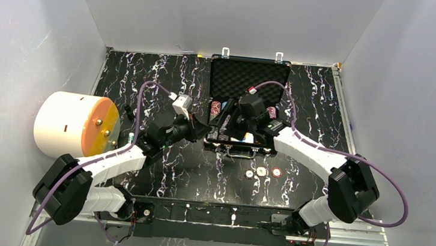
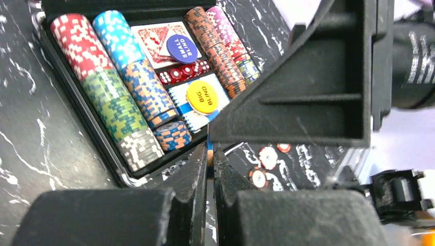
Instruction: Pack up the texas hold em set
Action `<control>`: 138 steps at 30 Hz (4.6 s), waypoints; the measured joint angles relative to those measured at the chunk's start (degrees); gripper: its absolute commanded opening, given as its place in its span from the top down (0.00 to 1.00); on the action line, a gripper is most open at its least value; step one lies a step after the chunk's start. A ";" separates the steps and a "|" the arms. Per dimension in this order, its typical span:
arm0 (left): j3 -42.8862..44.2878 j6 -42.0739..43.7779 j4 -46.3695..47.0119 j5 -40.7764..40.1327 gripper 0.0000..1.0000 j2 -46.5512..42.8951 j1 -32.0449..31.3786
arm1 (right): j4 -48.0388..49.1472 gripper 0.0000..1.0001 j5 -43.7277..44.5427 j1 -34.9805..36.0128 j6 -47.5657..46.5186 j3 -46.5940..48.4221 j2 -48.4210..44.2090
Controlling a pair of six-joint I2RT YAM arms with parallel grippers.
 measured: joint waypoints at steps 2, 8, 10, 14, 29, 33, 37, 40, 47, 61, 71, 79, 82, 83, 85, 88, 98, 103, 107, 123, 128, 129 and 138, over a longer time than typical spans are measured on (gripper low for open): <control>2.51 4.90 -3.15 1.33 1.00 0.35 0.00 | -0.94 0.18 0.35 -1.84 -4.11 0.15 -0.74; 13.22 22.62 -14.23 8.96 1.00 6.75 0.00 | -6.97 0.20 6.93 -5.81 -19.06 0.50 -8.09; 17.62 29.44 -19.23 12.37 1.00 10.56 0.00 | -7.78 0.20 9.35 -5.92 -22.43 -0.52 -12.02; 24.72 41.72 -27.34 17.88 1.00 17.55 0.00 | -8.79 0.22 14.36 -5.92 -26.69 -6.12 -22.62; 40.17 69.26 -45.38 23.80 1.00 32.48 0.02 | -11.13 0.23 19.56 -6.03 -25.20 -16.48 -33.68; 40.54 71.14 -45.27 22.84 0.95 33.09 0.00 | -10.95 0.23 19.30 -6.03 -24.48 -16.90 -33.68; 40.54 72.04 -45.05 21.77 0.88 34.29 0.04 | -11.02 0.23 18.60 -6.03 -23.50 -17.18 -33.29; 40.57 72.32 -45.11 21.35 0.78 34.84 0.04 | -10.95 0.23 18.25 -6.03 -23.06 -17.20 -33.29; 41.31 70.73 -44.57 21.44 0.81 35.34 0.02 | -10.88 0.30 17.59 -6.03 -22.05 -17.20 -32.65; 37.90 60.04 -36.50 23.28 0.84 33.07 2.84 | -5.79 0.49 4.94 -6.10 -21.35 -15.58 -16.09; 30.91 34.27 -27.58 8.74 0.64 20.74 7.78 | -2.95 0.53 -1.66 -6.08 -25.59 -3.85 1.62; 24.74 19.56 -28.04 2.27 0.60 15.82 7.78 | -3.19 0.54 -2.78 -5.62 -27.50 -0.68 8.59; 23.98 17.16 -28.63 1.27 0.60 14.93 7.78 | -3.54 0.56 -2.45 -5.53 -28.17 -0.13 10.08; 23.98 16.70 -28.72 1.01 0.60 14.71 7.78 | -3.61 0.57 -2.25 -5.42 -28.35 0.15 10.45; 23.98 16.04 -28.87 0.44 0.60 14.29 7.78 | -3.58 0.58 -1.64 -5.29 -28.57 0.96 11.17; 23.98 15.63 -28.92 -0.09 0.60 14.03 7.78 | -3.48 0.58 -0.98 -5.25 -28.79 2.21 12.13; 22.86 14.49 -29.53 -0.31 0.59 14.01 7.78 | -3.08 0.63 -0.07 -5.16 -29.35 3.54 13.88; 22.86 14.16 -29.59 -0.31 0.59 14.01 7.78 | -2.99 0.66 0.33 -5.09 -29.86 3.82 14.38; 22.84 14.10 -29.77 -0.31 0.59 14.01 7.78 | -2.86 0.67 0.72 -5.09 -30.08 5.31 15.61; 21.81 12.46 -34.10 -3.93 0.41 8.24 8.02 | -11.58 0.35 4.66 -5.16 -29.86 7.17 4.11; 23.93 8.90 -41.57 -9.07 0.36 3.19 10.19 | -18.78 0.29 11.13 -5.46 -27.63 2.58 -9.55; 24.04 8.31 -42.60 -10.49 0.33 2.25 10.64 | -20.81 0.28 12.66 -5.70 -26.62 0.87 -11.87; 21.99 6.19 -46.07 -17.27 0.02 -10.32 11.67 | -33.33 0.28 16.52 -7.72 -20.74 -12.04 -17.77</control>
